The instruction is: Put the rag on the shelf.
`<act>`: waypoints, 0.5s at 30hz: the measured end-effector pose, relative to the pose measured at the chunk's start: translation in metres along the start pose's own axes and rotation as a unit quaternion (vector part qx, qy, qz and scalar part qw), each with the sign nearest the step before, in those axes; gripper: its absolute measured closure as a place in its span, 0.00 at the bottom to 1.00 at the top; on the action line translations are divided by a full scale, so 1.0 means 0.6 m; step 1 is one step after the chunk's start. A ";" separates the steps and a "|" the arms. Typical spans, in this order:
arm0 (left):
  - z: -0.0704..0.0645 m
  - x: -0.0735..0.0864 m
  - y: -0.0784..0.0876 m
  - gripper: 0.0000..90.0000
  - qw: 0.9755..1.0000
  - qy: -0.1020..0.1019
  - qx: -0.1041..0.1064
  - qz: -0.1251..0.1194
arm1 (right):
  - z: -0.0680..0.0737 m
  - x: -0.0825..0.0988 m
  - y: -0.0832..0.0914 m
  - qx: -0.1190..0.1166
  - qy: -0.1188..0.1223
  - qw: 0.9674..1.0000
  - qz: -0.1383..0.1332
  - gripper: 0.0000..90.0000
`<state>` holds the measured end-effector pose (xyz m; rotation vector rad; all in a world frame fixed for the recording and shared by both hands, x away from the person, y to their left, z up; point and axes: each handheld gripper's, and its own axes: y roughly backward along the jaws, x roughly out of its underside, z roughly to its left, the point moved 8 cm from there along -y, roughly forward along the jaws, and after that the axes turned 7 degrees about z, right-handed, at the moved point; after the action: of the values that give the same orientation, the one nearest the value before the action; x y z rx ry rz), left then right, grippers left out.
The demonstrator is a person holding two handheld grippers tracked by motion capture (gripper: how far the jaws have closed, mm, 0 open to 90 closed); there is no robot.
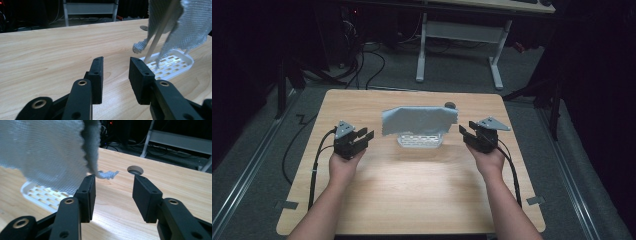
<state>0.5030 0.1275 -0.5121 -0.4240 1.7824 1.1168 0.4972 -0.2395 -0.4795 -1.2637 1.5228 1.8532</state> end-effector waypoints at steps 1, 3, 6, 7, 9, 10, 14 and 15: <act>-0.001 0.002 0.004 0.72 1.000 -0.002 -0.001 0.001 | 0.003 0.000 0.004 -0.002 0.003 1.000 -0.005 0.59; -0.003 0.006 0.011 0.71 1.000 -0.004 -0.001 0.004 | 0.008 0.002 0.012 -0.004 0.002 1.000 -0.016 0.58; -0.008 0.012 0.024 0.70 1.000 -0.005 0.000 0.003 | 0.016 0.009 0.020 -0.008 0.008 1.000 -0.009 0.56; -0.010 0.014 0.028 0.70 1.000 -0.006 0.000 0.003 | 0.018 0.011 0.023 -0.009 0.011 1.000 -0.006 0.55; -0.014 0.019 0.036 0.70 1.000 -0.009 0.001 0.005 | 0.023 0.014 0.031 -0.013 0.013 1.000 -0.016 0.55; -0.016 0.022 0.040 0.69 1.000 -0.010 0.002 0.005 | 0.025 0.017 0.035 -0.011 0.014 1.000 -0.019 0.55; -0.025 0.035 0.055 0.68 1.000 -0.012 0.006 0.009 | 0.030 0.036 0.049 -0.010 0.020 1.000 -0.016 0.52; -0.028 0.040 0.059 0.68 1.000 -0.013 0.007 0.009 | 0.031 0.041 0.051 -0.012 0.023 1.000 -0.009 0.51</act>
<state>0.4578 0.1361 -0.5126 -0.3834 1.7736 1.1163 0.4538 -0.2370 -0.4839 -1.3357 1.5124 1.8476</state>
